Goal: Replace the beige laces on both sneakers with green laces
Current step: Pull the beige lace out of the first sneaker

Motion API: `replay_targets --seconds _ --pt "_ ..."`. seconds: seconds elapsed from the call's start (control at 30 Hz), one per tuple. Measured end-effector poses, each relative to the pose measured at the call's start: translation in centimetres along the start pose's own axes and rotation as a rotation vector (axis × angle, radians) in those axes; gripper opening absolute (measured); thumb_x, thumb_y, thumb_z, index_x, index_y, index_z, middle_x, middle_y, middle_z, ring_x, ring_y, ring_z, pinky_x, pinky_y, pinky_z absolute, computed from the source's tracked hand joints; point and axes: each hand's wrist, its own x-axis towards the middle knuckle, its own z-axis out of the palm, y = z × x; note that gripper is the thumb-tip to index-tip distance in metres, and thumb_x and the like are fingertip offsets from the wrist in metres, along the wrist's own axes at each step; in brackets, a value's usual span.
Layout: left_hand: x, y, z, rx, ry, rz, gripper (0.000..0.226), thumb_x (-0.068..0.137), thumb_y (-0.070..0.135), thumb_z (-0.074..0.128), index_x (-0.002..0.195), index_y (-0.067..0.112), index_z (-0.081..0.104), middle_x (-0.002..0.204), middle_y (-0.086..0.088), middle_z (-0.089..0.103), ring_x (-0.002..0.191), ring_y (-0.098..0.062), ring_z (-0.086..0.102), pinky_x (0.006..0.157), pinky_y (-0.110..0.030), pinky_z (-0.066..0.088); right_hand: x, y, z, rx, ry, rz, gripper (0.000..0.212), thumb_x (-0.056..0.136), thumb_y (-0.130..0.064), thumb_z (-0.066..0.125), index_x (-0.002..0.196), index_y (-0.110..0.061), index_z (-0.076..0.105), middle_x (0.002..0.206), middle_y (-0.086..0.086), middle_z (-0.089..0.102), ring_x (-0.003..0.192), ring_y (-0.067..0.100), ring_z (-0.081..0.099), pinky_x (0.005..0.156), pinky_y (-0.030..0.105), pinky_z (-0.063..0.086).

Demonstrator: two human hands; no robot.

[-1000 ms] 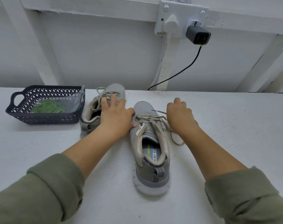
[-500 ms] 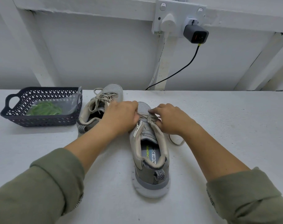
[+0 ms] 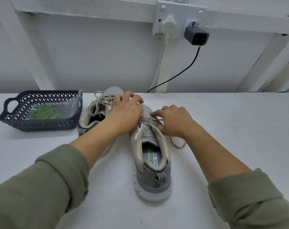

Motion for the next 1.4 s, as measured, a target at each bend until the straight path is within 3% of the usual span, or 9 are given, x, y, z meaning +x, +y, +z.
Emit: replay_targets --seconds 0.1,0.17,0.3,0.43,0.87,1.1,1.17,1.3,1.4 --pt "-0.8 -0.4 -0.5 0.092 0.141 -0.238 0.036 0.081 0.008 0.039 0.107 0.006 0.064 0.131 -0.008 0.048 0.12 -0.033 0.037 0.086 -0.042 0.026 -0.1 0.2 -0.2 -0.016 -0.014 0.024 0.052 0.087 -0.041 0.051 0.138 -0.043 0.043 0.128 -0.003 0.055 0.118 0.023 0.046 0.093 0.041 0.037" --pt "-1.2 -0.8 -0.7 0.166 0.087 -0.348 0.037 0.077 0.005 0.042 0.11 0.006 0.059 0.131 -0.012 0.043 0.117 -0.034 0.037 0.089 -0.042 0.03 -0.3 0.3 -0.2 -0.025 -0.022 0.033 0.053 0.086 -0.044 0.051 0.138 -0.042 0.043 0.129 -0.003 0.054 0.119 0.023 0.046 0.094 0.041 0.037" --pt "-0.8 -1.1 -0.9 -0.019 0.05 -0.171 0.032 0.096 0.029 0.048 0.127 0.027 0.054 0.141 -0.002 0.039 0.126 -0.031 0.029 0.093 -0.042 0.024 -0.1 0.3 -0.5 -0.019 -0.035 0.001 0.055 0.085 -0.044 0.053 0.139 -0.038 0.045 0.133 -0.004 0.054 0.119 0.023 0.047 0.095 0.041 0.039" --pt "-0.4 -0.7 -0.9 -0.046 -0.11 -0.052 0.03 0.097 0.052 0.042 0.12 0.044 0.06 0.124 0.013 0.06 0.122 -0.019 0.038 0.092 -0.043 0.023 0.1 0.4 -0.7 0.068 -0.079 -0.003 0.055 0.084 -0.037 0.058 0.137 -0.037 0.047 0.128 -0.007 0.06 0.116 0.02 0.053 0.092 0.037 0.046" --pt "-1.4 -0.1 -0.4 -0.202 -0.041 -0.184 0.026 0.094 0.052 0.047 0.103 0.038 0.067 0.097 0.012 0.07 0.102 -0.015 0.057 0.095 -0.042 0.022 0.1 0.7 -0.2 0.29 -0.169 -0.01 0.055 0.093 -0.019 0.048 0.144 -0.037 0.038 0.143 -0.002 0.05 0.126 0.022 0.047 0.101 0.032 0.038" --pt "-1.7 0.3 -0.4 -0.184 -0.017 -0.197 0.019 0.097 0.034 0.038 0.099 0.023 0.054 0.093 0.0 0.068 0.088 -0.025 0.057 0.09 -0.041 0.026 -0.2 0.8 -0.8 0.435 -0.238 -0.006 0.052 0.094 -0.044 0.049 0.145 -0.037 0.037 0.15 -0.009 0.04 0.133 0.016 0.041 0.105 0.029 0.031" --pt "-1.8 0.1 -0.7 -0.08 0.002 -0.203 0.018 0.094 0.031 0.039 0.098 0.02 0.053 0.098 -0.001 0.065 0.091 -0.025 0.052 0.09 -0.042 0.028 -0.3 0.8 -0.8 0.404 -0.225 -0.028 0.055 0.093 -0.044 0.052 0.146 -0.037 0.036 0.15 -0.01 0.039 0.134 0.016 0.04 0.105 0.028 0.031" --pt "-1.6 -0.9 -1.7 0.316 -0.006 -0.317 0.025 0.087 0.028 0.051 0.108 0.02 0.061 0.127 -0.007 0.04 0.122 -0.031 0.028 0.095 -0.047 0.023 -0.4 0.8 -0.8 0.362 -0.212 -0.056 0.06 0.092 -0.044 0.054 0.148 -0.035 0.034 0.153 -0.01 0.036 0.137 0.016 0.037 0.108 0.028 0.029" --pt "-1.3 -0.3 -1.8 0.263 -0.027 -0.28 0.036 0.082 0.018 0.054 0.117 0.024 0.057 0.14 -0.01 0.03 0.129 -0.035 0.022 0.101 -0.045 0.024 -0.1 0.8 -0.5 0.334 -0.208 -0.059 0.062 0.091 -0.044 0.056 0.147 -0.034 0.034 0.153 -0.01 0.035 0.137 0.017 0.037 0.111 0.03 0.03"
